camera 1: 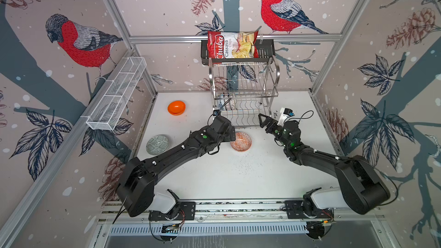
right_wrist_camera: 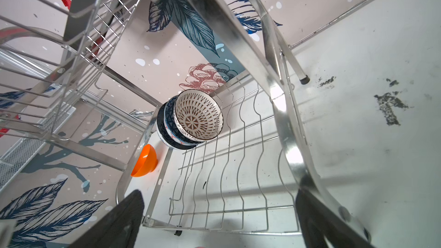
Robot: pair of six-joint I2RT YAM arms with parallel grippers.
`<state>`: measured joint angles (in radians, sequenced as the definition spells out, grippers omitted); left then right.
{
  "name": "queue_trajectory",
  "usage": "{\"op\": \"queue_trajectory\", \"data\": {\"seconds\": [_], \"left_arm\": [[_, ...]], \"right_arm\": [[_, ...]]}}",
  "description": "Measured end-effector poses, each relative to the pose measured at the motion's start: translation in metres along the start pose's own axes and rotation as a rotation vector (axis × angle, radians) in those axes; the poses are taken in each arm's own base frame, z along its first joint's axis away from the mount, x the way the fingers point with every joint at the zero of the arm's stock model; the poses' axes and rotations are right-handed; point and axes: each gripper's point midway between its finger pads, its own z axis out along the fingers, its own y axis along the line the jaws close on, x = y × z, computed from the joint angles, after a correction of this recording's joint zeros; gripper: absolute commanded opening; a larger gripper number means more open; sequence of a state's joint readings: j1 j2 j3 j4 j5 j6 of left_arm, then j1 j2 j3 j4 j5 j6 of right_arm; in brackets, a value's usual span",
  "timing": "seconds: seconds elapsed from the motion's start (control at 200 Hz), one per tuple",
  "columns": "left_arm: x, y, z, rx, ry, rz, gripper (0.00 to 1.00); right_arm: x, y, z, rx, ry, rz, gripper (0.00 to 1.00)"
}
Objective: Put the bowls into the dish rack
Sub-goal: 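Lower the right gripper to the bowl's rim while the left gripper draws back, then close the right gripper on the orange-patterned bowl's rim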
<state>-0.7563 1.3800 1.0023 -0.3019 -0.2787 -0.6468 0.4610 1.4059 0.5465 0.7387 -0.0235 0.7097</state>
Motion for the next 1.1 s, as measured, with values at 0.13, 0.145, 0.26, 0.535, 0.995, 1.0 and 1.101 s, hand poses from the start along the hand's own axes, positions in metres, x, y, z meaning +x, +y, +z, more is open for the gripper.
{"op": "queue_trajectory", "data": {"seconds": [0.13,0.145,0.26,0.535,0.995,1.0,1.101], "left_arm": [[-0.002,0.027,-0.012,-0.032,-0.061,-0.016,0.98],[-0.003,0.031,-0.012,-0.039,-0.066,-0.022,0.98],[-0.007,0.059,-0.013,-0.069,-0.1,-0.077,0.98],[0.0,0.088,-0.01,-0.071,-0.126,-0.184,0.98],[0.024,0.115,-0.006,-0.052,-0.151,-0.208,0.98],[0.024,0.115,-0.006,-0.049,-0.15,-0.208,0.98],[0.029,0.121,-0.004,-0.031,-0.159,-0.219,0.98]], "right_arm": [[0.016,0.01,0.006,0.025,0.061,-0.017,0.99],[0.018,0.012,0.007,0.029,0.068,-0.021,1.0],[0.031,0.027,0.008,0.059,0.116,-0.08,1.0],[0.081,0.064,0.013,0.075,0.263,-0.25,0.92],[0.179,0.088,0.027,0.129,0.531,-0.474,0.73],[0.18,0.088,0.027,0.13,0.532,-0.475,0.72],[0.191,0.081,0.028,0.16,0.563,-0.516,0.65]]}}
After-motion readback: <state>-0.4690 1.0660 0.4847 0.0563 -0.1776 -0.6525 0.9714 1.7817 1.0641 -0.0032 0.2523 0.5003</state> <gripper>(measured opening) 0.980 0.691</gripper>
